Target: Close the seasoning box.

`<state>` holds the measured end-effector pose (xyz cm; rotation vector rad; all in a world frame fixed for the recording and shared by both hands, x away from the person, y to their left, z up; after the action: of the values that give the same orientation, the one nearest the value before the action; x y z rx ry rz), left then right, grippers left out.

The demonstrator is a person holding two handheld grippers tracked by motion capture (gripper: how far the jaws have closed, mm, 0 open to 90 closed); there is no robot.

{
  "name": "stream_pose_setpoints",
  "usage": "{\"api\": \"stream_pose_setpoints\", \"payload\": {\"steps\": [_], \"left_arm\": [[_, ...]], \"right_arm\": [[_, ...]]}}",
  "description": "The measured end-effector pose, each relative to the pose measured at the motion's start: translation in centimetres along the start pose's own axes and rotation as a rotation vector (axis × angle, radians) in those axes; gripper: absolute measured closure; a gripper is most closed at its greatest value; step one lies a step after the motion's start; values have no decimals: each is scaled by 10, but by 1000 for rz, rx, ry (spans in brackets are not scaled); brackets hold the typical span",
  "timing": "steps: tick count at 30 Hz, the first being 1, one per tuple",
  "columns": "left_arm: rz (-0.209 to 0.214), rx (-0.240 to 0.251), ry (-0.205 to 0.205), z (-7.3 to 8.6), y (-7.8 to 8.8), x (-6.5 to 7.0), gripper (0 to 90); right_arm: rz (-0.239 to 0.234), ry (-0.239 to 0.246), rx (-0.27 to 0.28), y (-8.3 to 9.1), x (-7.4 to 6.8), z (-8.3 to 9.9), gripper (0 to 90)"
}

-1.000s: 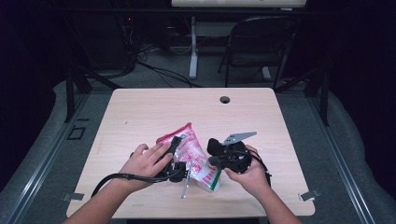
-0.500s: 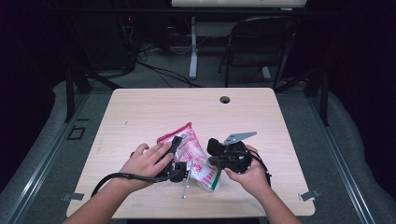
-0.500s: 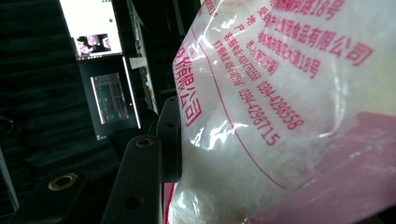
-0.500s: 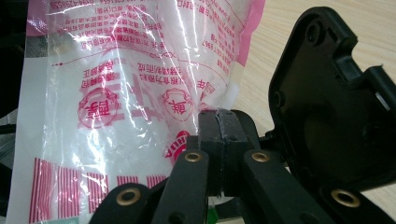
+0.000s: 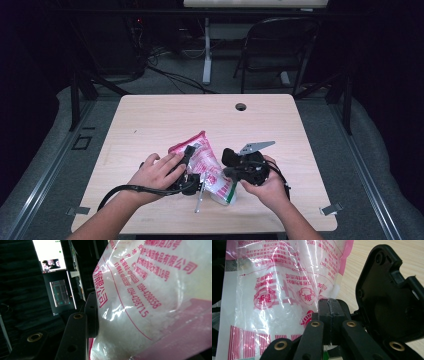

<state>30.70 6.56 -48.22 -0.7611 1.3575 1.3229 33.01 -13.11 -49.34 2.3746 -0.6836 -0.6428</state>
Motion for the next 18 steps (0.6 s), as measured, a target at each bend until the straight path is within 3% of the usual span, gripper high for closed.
{"api": "stream_pose_setpoints", "payload": {"steps": [18], "left_arm": [[-9,0,-26,0,2,0,675]], "right_arm": [[-1,-3,1,0,-1,0,900]]}}
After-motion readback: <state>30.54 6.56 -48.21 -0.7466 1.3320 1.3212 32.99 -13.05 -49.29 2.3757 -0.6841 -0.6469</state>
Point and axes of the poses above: each handheld gripper's, and its own axes: y roughly backward along the jaws, z roughly out of its underside, x roughly to its right, the point moved 3 cm from there along -y, roughly forward along the jaws, and after that the axes turned 2 degrees about -z, right-handed, at the moved point
